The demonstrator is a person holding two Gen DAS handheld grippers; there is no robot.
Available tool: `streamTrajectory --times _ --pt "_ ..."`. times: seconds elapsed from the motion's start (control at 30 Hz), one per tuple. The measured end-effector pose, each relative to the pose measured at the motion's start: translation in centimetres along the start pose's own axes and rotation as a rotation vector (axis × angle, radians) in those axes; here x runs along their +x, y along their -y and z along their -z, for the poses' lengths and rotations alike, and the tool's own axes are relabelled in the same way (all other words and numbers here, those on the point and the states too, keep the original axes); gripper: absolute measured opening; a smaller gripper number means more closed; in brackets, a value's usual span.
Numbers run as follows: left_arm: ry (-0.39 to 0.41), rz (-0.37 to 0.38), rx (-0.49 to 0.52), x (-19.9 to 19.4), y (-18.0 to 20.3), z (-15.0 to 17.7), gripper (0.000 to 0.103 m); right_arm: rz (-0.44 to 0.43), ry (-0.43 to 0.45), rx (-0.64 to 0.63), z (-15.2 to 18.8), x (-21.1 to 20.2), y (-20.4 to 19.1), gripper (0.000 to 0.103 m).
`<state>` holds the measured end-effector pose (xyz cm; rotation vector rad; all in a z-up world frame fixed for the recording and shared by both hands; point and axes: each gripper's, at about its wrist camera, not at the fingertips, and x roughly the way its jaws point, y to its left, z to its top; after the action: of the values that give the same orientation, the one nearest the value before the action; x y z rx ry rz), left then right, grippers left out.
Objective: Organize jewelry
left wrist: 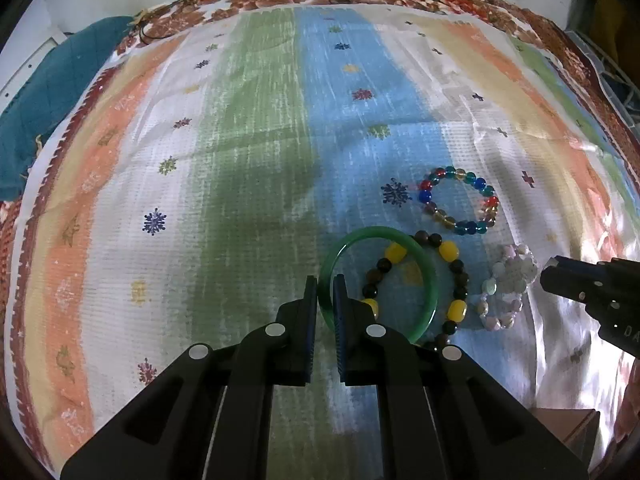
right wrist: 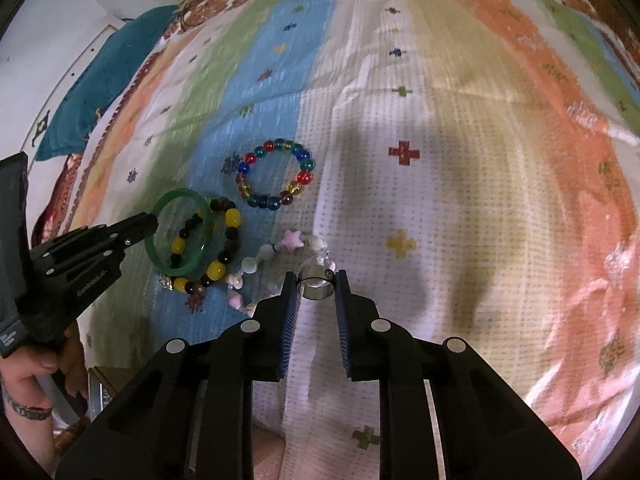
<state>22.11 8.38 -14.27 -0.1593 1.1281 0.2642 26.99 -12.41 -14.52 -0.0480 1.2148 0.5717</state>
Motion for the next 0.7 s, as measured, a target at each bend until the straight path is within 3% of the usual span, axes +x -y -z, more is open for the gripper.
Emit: streamTrajectory --times 0.7 --pt "0.040 -0.009 0.001 -3.9 -0.3 0.7 0.008 0.054 0.056 -0.026 1.0 -2.2 -1.0 0.020"
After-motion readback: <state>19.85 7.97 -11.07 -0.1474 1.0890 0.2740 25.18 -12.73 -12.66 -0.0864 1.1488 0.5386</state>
